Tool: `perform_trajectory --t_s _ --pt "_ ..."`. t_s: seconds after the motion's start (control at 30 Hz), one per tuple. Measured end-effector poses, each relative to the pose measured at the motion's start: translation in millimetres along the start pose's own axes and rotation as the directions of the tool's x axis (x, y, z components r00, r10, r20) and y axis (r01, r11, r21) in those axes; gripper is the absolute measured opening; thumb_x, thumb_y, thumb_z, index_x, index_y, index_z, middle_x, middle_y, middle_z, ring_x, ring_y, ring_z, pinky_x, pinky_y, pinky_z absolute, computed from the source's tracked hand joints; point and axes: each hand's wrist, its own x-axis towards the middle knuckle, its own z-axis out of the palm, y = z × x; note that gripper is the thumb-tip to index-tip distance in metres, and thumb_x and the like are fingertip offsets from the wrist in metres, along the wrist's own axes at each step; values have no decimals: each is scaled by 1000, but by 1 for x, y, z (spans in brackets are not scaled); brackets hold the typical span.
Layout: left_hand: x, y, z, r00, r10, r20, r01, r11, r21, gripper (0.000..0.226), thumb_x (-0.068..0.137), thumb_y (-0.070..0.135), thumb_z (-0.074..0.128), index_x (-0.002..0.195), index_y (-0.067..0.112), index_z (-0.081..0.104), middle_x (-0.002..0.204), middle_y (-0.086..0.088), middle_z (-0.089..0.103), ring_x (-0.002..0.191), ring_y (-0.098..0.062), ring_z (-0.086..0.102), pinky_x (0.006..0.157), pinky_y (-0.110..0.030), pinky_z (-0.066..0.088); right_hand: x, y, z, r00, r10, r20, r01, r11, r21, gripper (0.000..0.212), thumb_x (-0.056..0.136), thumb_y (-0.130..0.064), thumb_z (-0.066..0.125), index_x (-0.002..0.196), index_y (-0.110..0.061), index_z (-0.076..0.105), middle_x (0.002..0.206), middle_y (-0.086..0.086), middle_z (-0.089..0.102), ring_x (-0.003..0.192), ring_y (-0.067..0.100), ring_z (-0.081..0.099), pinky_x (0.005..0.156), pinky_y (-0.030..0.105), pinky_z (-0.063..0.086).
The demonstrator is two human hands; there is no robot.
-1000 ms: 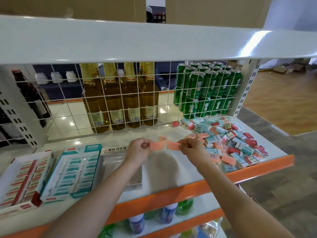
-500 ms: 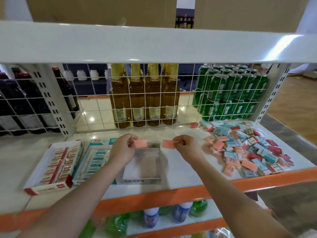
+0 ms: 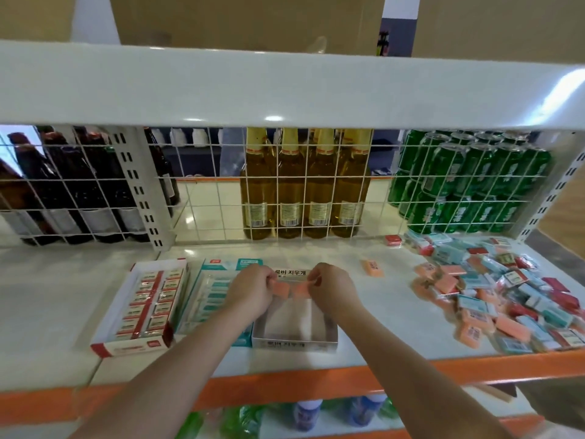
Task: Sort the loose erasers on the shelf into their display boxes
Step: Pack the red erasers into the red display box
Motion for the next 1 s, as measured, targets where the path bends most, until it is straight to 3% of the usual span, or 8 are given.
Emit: perform_trajectory --t_s 0.2,0.33,0.43,0.57,0.67,1.0 --pt "8 3 10 999 -13 38 10 997 79 17 90 18 53 100 16 67 103 -3 66 90 -18 61 74 -26 48 5 1 9 1000 11 -26 -12 998 -68 25 84 -2 43 102 -11 58 102 9 63 93 25 57 65 22 34" --pt "10 1 12 999 30 -11 -27 981 192 17 89 22 54 99 19 68 102 -1 64 93 -19 60 81 -30 50 6 3 11 999 -45 8 46 971 -235 25 88 -3 38 105 -8 56 107 12 61 97 30 58 71 28 41" --pt "14 -5 11 990 133 -39 -117 954 277 26 88 23 56 112 23 63 114 1 57 107 -19 52 92 -29 41 6 5 13 995 -92 38 99 951 -292 26 89 -3 38 107 -8 57 111 12 57 99 29 58 78 29 45" --pt "18 -13 6 977 209 46 -213 949 230 38 89 27 55 127 23 55 125 2 52 115 -17 47 98 -29 37 7 8 7 984 -180 10 174 931 -321 28 87 -5 44 111 -11 57 112 8 55 103 25 53 77 28 44" --pt "21 -16 6 962 237 134 -262 940 218 48 86 31 58 132 22 50 132 4 48 120 -15 46 102 -30 39 11 11 0 973 -228 17 220 912 -347 38 86 -10 50 124 -15 50 124 5 47 116 23 45 90 31 44" --pt "31 -16 5 938 266 223 -328 889 320 47 85 32 62 129 20 51 126 3 51 114 -16 50 95 -30 43 26 14 -5 962 -224 157 270 873 -407 40 86 -24 58 123 -15 47 123 4 49 116 21 43 90 30 42"
